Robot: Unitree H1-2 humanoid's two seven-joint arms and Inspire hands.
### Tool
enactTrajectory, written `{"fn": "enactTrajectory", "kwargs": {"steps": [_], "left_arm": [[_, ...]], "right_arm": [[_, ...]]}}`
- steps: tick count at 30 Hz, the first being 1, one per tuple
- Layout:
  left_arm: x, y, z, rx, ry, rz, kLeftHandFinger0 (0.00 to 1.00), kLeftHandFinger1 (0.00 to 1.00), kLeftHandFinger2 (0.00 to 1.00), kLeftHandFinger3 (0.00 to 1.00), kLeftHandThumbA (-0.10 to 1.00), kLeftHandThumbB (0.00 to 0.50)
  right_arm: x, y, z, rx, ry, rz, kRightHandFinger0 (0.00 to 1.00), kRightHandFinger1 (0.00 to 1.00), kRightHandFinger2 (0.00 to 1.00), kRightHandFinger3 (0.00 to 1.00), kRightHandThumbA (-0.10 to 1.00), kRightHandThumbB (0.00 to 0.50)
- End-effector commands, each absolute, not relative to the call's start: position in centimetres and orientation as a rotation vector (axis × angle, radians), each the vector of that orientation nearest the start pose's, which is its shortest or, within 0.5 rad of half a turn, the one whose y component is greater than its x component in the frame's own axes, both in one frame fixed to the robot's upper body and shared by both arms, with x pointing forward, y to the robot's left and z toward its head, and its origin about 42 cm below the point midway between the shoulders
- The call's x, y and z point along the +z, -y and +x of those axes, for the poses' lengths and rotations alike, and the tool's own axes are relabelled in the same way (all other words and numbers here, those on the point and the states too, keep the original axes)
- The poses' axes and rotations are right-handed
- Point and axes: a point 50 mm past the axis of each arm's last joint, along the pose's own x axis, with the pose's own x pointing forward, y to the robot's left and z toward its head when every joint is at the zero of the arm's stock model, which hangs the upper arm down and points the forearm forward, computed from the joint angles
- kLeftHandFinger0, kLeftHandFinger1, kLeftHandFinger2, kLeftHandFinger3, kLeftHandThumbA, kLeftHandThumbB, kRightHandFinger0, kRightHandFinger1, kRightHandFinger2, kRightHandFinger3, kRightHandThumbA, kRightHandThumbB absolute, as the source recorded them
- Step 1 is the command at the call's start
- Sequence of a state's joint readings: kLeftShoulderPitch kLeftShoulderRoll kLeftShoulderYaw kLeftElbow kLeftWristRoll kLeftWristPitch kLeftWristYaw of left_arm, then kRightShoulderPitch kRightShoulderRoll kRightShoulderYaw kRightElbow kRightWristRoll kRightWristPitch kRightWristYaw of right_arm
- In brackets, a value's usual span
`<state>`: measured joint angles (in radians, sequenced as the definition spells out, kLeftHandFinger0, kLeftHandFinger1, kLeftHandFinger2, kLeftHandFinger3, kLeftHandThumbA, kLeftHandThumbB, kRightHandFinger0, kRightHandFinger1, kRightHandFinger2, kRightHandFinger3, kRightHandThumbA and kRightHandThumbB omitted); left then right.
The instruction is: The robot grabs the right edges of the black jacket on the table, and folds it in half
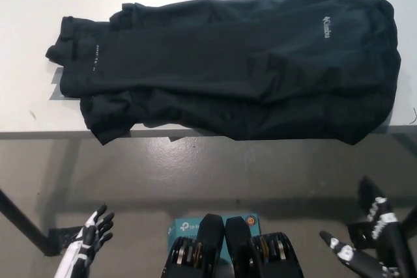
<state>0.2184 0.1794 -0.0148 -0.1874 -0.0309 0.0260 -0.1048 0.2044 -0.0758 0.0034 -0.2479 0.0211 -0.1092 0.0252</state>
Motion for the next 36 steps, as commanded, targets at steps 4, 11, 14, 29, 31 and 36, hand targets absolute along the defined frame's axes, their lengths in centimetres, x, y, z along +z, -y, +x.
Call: {"fn": "enactTrajectory", "kwargs": {"steps": [4, 11, 14, 29, 31, 36], "left_arm": [[13.5, -24.1, 23.5, -0.232, 0.136, 0.146, 1.00, 1.00, 1.00, 1.00, 1.00, 0.317], [13.4, -24.1, 23.9, -0.209, 0.145, 0.159, 1.00, 1.00, 1.00, 1.00, 1.00, 0.316], [13.0, -24.4, 23.9, -0.199, 0.122, 0.145, 1.00, 1.00, 1.00, 1.00, 1.00, 0.300], [12.1, -25.1, 23.0, -0.166, 0.089, 0.104, 1.00, 1.00, 1.00, 1.00, 1.00, 0.292], [12.1, -25.0, 23.4, -0.158, 0.102, 0.103, 1.00, 1.00, 1.00, 1.00, 1.00, 0.302], [11.9, -25.0, 23.1, -0.146, 0.104, 0.091, 1.00, 1.00, 1.00, 1.00, 1.00, 0.293]], "right_arm": [[24.5, 28.7, 19.7, -0.018, 0.544, -0.041, 1.00, 1.00, 1.00, 1.00, 1.00, 0.320], [30.6, 33.1, 24.4, -0.067, 0.619, -0.068, 1.00, 1.00, 1.00, 1.00, 1.00, 0.339], [33.5, 35.0, 27.5, -0.069, 0.587, -0.056, 1.00, 1.00, 1.00, 1.00, 1.00, 0.290], [35.0, 41.1, 44.7, -0.026, 0.195, 0.143, 1.00, 1.00, 1.00, 1.00, 1.00, 0.243], [35.1, 40.8, 46.4, -0.010, 0.161, 0.190, 1.00, 1.00, 1.00, 1.00, 1.00, 0.206], [32.5, 40.1, 49.4, 0.130, 0.109, 0.551, 1.00, 1.00, 1.00, 1.00, 1.00, 0.292]]}}
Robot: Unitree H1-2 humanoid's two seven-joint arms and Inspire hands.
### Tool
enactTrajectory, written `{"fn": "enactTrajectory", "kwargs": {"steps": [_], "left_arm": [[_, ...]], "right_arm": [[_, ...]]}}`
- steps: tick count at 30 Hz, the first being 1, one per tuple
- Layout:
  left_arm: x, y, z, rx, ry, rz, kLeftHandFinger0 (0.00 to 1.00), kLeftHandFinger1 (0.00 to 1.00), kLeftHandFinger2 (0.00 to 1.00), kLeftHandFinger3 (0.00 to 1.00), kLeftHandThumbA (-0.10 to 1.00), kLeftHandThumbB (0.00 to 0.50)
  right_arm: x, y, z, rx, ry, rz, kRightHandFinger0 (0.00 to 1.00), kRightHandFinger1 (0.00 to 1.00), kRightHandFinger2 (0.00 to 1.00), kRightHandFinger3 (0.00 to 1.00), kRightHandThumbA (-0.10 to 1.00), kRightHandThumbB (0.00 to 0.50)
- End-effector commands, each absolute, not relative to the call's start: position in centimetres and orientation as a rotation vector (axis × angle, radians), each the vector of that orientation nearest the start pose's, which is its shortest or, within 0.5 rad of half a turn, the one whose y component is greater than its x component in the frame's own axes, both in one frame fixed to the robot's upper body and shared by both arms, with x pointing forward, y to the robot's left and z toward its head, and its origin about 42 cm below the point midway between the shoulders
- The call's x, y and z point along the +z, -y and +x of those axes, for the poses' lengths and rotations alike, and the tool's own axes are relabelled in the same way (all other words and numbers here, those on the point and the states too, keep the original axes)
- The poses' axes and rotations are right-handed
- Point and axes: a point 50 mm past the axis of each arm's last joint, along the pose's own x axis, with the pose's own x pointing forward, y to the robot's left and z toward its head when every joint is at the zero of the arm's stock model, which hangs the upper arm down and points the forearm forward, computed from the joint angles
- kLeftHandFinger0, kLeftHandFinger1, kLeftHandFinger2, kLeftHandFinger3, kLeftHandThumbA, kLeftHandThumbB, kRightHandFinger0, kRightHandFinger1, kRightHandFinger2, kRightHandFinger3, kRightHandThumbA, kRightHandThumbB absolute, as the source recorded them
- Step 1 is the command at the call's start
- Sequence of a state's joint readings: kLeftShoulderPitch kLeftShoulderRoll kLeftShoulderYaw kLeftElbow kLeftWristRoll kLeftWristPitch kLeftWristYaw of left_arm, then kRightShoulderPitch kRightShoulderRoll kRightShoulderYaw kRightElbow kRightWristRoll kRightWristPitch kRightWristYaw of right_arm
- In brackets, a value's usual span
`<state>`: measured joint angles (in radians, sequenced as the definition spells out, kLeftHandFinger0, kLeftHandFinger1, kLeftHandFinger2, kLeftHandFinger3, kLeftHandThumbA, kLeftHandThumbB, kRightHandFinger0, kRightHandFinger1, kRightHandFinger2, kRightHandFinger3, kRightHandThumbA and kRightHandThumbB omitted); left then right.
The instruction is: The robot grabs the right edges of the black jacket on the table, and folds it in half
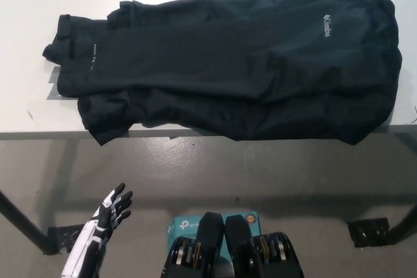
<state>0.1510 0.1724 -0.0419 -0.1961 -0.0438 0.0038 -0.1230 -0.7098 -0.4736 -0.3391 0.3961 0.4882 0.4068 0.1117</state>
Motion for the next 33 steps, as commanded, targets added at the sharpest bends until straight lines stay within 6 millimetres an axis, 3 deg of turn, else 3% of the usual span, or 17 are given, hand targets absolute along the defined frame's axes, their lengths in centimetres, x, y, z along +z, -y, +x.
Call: {"fn": "enactTrajectory", "kwargs": {"steps": [1, 3, 9, 14, 20, 25, 31, 33], "left_arm": [[11.9, -25.0, 23.1, -0.147, 0.100, 0.082, 1.00, 1.00, 1.00, 1.00, 1.00, 0.299], [12.1, -25.1, 23.2, -0.147, 0.097, 0.073, 1.00, 1.00, 1.00, 1.00, 1.00, 0.313], [12.0, -25.4, 22.8, -0.140, 0.094, 0.105, 1.00, 1.00, 1.00, 1.00, 1.00, 0.307], [12.2, -25.5, 22.8, -0.125, 0.106, 0.122, 1.00, 1.00, 1.00, 1.00, 1.00, 0.290], [12.1, -25.9, 22.4, -0.119, 0.099, 0.123, 1.00, 1.00, 1.00, 1.00, 1.00, 0.302], [12.6, -26.0, 22.9, -0.117, 0.130, 0.130, 1.00, 1.00, 1.00, 1.00, 1.00, 0.291], [12.5, -26.3, 22.7, -0.132, 0.132, 0.128, 1.00, 1.00, 1.00, 1.00, 1.00, 0.288], [12.6, -26.3, 22.9, -0.130, 0.135, 0.125, 1.00, 1.00, 1.00, 1.00, 1.00, 0.297]], "right_arm": [[32.1, 39.9, 49.7, 0.135, 0.103, 0.584, 1.00, 1.00, 1.00, 1.00, 1.00, 0.309], [31.3, 39.0, 50.3, 0.139, 0.081, 0.623, 1.00, 1.00, 1.00, 1.00, 1.00, 0.335], [28.4, 37.5, 51.5, 0.163, -0.015, 0.637, 1.00, 1.00, 1.00, 1.00, 1.00, 0.289], [26.5, 36.3, 52.1, 0.167, -0.066, 0.659, 1.00, 1.00, 1.00, 1.00, 1.00, 0.290], [24.7, 35.7, 52.2, 0.196, -0.096, 0.670, 1.00, 1.00, 1.00, 1.00, 1.00, 0.347], [25.1, 35.7, 52.0, 0.246, -0.062, 0.700, 1.00, 1.00, 1.00, 1.00, 1.00, 0.370], [26.3, 36.4, 51.4, 0.262, -0.025, 0.714, 1.00, 1.00, 1.00, 1.00, 1.00, 0.339], [26.9, 36.7, 51.5, 0.269, -0.008, 0.702, 1.00, 1.00, 1.00, 1.00, 1.00, 0.353]]}}
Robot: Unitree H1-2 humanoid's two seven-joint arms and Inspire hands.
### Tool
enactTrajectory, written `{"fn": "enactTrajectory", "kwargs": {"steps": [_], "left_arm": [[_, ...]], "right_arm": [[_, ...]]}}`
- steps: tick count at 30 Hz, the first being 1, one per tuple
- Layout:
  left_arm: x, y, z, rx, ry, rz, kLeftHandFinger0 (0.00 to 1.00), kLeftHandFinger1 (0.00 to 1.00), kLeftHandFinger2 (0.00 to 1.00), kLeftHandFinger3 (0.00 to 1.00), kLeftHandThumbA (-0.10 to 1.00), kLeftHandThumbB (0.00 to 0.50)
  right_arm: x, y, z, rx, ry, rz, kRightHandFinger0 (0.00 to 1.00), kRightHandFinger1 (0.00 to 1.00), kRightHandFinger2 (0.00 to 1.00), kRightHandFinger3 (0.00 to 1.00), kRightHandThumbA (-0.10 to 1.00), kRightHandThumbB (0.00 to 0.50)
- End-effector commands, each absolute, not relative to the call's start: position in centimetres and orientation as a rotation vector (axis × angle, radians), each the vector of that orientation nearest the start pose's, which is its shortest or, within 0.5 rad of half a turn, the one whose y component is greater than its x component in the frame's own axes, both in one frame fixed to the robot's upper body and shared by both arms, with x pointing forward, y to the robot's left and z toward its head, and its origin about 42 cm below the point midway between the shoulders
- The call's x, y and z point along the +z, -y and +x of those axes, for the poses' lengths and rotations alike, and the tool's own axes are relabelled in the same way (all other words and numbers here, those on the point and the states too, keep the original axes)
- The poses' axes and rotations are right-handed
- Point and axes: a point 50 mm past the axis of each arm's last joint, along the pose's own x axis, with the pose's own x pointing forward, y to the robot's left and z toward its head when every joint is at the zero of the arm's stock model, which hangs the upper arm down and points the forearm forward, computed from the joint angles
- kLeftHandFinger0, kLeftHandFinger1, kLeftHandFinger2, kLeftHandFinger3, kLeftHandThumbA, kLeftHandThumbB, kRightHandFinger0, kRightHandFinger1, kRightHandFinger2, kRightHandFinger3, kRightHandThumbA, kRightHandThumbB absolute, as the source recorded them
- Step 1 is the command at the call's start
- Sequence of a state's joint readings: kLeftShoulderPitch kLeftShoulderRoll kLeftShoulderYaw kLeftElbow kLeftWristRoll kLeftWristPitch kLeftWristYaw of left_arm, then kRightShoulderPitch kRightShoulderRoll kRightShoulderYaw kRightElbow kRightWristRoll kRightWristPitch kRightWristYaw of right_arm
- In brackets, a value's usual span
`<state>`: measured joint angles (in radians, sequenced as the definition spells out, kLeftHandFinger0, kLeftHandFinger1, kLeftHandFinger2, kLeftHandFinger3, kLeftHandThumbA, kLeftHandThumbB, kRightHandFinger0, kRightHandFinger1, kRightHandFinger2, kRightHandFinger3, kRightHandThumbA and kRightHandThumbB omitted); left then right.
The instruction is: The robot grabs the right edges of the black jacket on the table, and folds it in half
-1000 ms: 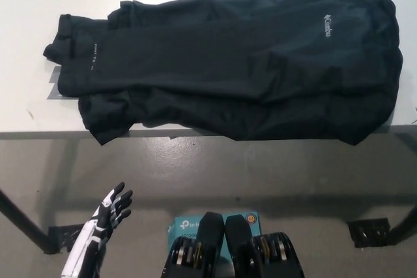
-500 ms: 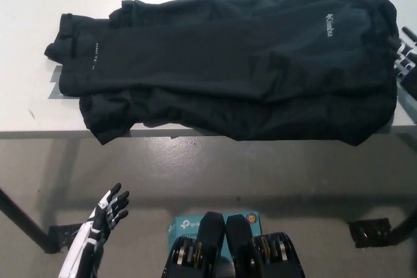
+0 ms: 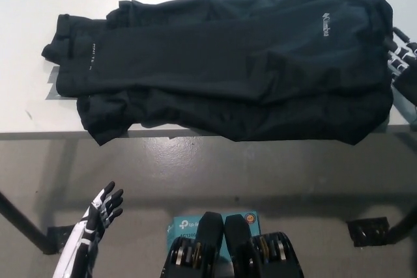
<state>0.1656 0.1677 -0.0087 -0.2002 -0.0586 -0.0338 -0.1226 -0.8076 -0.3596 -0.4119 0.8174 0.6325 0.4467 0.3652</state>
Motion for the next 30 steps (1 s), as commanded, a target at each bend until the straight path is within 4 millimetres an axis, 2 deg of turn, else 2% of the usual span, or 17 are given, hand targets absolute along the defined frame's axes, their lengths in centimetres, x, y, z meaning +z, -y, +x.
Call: {"fn": "enactTrajectory", "kwargs": {"steps": [1, 3, 4, 9, 12, 20, 23, 29, 30], "left_arm": [[12.6, -26.3, 22.8, -0.133, 0.133, 0.127, 1.00, 1.00, 1.00, 1.00, 1.00, 0.311], [12.7, -26.4, 22.9, -0.133, 0.134, 0.127, 1.00, 1.00, 1.00, 1.00, 1.00, 0.318], [12.7, -26.4, 22.8, -0.131, 0.136, 0.127, 1.00, 1.00, 1.00, 1.00, 1.00, 0.318], [12.8, -26.5, 22.9, -0.136, 0.128, 0.130, 1.00, 1.00, 1.00, 1.00, 1.00, 0.327], [12.9, -26.4, 23.1, -0.132, 0.128, 0.130, 1.00, 1.00, 1.00, 1.00, 1.00, 0.325], [13.0, -26.6, 23.0, -0.133, 0.136, 0.133, 1.00, 1.00, 1.00, 1.00, 1.00, 0.324], [12.9, -26.9, 22.7, -0.131, 0.136, 0.137, 1.00, 1.00, 1.00, 1.00, 1.00, 0.316], [13.1, -27.0, 22.8, -0.130, 0.134, 0.140, 1.00, 1.00, 1.00, 1.00, 1.00, 0.330], [13.0, -27.0, 22.8, -0.129, 0.129, 0.139, 1.00, 1.00, 1.00, 1.00, 1.00, 0.344]], "right_arm": [[27.4, 36.9, 51.3, 0.268, 0.003, 0.700, 1.00, 1.00, 1.00, 1.00, 1.00, 0.347], [28.2, 37.1, 51.4, 0.269, 0.024, 0.705, 1.00, 1.00, 1.00, 1.00, 1.00, 0.334], [28.6, 37.3, 51.4, 0.275, 0.038, 0.696, 1.00, 1.00, 1.00, 1.00, 1.00, 0.351], [30.5, 38.2, 51.5, 0.293, 0.100, 0.682, 1.00, 1.00, 1.00, 1.00, 1.00, 0.372], [31.1, 38.3, 51.6, 0.288, 0.119, 0.666, 1.00, 1.00, 1.00, 1.00, 1.00, 0.359], [29.1, 38.6, 51.7, 0.247, 0.071, 0.658, 1.00, 1.00, 1.00, 1.00, 1.00, 0.341], [28.0, 38.7, 51.7, 0.232, 0.050, 0.653, 1.00, 1.00, 1.00, 1.00, 1.00, 0.348], [26.4, 39.1, 52.0, 0.194, 0.009, 0.631, 1.00, 1.00, 1.00, 1.00, 1.00, 0.370], [26.2, 39.0, 51.9, 0.185, 0.005, 0.624, 1.00, 1.00, 1.00, 1.00, 1.00, 0.368]]}}
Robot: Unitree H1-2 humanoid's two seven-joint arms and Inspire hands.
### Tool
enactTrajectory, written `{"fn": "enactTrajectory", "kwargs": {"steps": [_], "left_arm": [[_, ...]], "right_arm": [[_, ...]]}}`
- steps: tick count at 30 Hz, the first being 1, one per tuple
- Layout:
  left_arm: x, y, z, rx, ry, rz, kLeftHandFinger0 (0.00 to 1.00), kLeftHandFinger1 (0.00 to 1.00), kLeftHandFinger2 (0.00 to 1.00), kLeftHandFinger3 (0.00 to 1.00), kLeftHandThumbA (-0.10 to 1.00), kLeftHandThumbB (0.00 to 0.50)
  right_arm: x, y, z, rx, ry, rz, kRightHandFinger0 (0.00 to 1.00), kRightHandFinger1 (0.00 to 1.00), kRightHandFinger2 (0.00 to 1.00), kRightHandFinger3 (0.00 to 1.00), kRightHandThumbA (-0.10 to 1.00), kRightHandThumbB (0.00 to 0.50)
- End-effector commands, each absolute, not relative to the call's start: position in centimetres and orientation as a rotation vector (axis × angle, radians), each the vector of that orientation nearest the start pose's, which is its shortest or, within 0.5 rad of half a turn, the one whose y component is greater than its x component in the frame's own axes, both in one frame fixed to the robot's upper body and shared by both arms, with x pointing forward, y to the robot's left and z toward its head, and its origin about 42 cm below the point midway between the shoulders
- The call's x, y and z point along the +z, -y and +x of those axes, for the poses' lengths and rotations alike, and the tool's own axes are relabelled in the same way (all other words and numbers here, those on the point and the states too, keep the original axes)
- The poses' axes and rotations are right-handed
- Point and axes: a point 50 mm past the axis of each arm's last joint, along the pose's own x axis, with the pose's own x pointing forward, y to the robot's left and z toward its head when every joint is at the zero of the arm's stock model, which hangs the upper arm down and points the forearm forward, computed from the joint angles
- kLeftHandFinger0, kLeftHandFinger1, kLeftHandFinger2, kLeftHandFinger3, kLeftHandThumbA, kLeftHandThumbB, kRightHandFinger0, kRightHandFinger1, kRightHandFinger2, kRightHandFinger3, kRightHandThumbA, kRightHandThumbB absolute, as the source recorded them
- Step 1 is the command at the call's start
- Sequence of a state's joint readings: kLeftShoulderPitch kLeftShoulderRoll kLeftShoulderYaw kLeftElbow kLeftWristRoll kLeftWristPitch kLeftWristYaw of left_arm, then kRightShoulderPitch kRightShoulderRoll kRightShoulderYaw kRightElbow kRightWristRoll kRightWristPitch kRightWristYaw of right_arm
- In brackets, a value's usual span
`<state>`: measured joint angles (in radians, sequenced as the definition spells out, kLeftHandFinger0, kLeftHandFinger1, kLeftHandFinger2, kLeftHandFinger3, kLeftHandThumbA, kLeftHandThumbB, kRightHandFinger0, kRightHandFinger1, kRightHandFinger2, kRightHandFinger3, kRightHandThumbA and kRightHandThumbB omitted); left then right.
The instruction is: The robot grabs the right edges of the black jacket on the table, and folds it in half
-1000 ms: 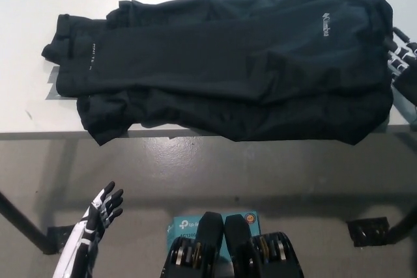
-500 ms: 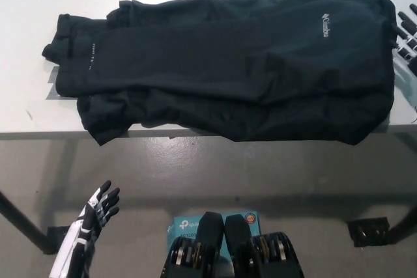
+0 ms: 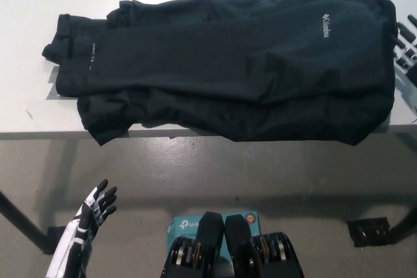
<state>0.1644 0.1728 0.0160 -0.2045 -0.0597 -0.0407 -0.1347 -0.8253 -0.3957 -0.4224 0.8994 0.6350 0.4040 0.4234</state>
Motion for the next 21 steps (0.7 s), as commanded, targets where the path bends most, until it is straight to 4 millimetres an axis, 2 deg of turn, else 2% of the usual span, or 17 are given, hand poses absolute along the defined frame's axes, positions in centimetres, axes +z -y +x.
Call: {"fn": "enactTrajectory", "kwargs": {"steps": [1, 6, 11, 15, 18, 21], "left_arm": [[13.1, -26.9, 22.9, -0.129, 0.134, 0.134, 1.00, 1.00, 1.00, 1.00, 1.00, 0.337], [13.0, -27.1, 22.8, -0.123, 0.138, 0.138, 1.00, 1.00, 1.00, 1.00, 1.00, 0.339], [13.3, -27.4, 23.0, -0.126, 0.136, 0.148, 1.00, 1.00, 1.00, 1.00, 1.00, 0.360], [13.3, -27.3, 23.0, -0.121, 0.140, 0.148, 1.00, 1.00, 1.00, 1.00, 1.00, 0.342], [13.2, -27.5, 22.9, -0.114, 0.134, 0.158, 1.00, 1.00, 1.00, 1.00, 1.00, 0.357], [13.4, -27.6, 23.0, -0.116, 0.140, 0.160, 1.00, 1.00, 1.00, 1.00, 1.00, 0.348]], "right_arm": [[25.8, 39.1, 51.9, 0.177, -0.003, 0.615, 1.00, 1.00, 1.00, 1.00, 1.00, 0.352], [24.4, 39.7, 51.5, 0.165, -0.032, 0.603, 1.00, 1.00, 1.00, 1.00, 1.00, 0.361], [23.7, 40.6, 51.3, 0.132, -0.048, 0.557, 1.00, 1.00, 1.00, 1.00, 1.00, 0.400], [23.4, 41.1, 50.9, 0.132, -0.054, 0.566, 1.00, 1.00, 1.00, 1.00, 1.00, 0.390], [23.3, 41.1, 50.7, 0.141, -0.057, 0.558, 1.00, 1.00, 1.00, 1.00, 1.00, 0.393], [23.1, 41.3, 50.6, 0.135, -0.061, 0.543, 1.00, 1.00, 1.00, 1.00, 1.00, 0.392]]}}
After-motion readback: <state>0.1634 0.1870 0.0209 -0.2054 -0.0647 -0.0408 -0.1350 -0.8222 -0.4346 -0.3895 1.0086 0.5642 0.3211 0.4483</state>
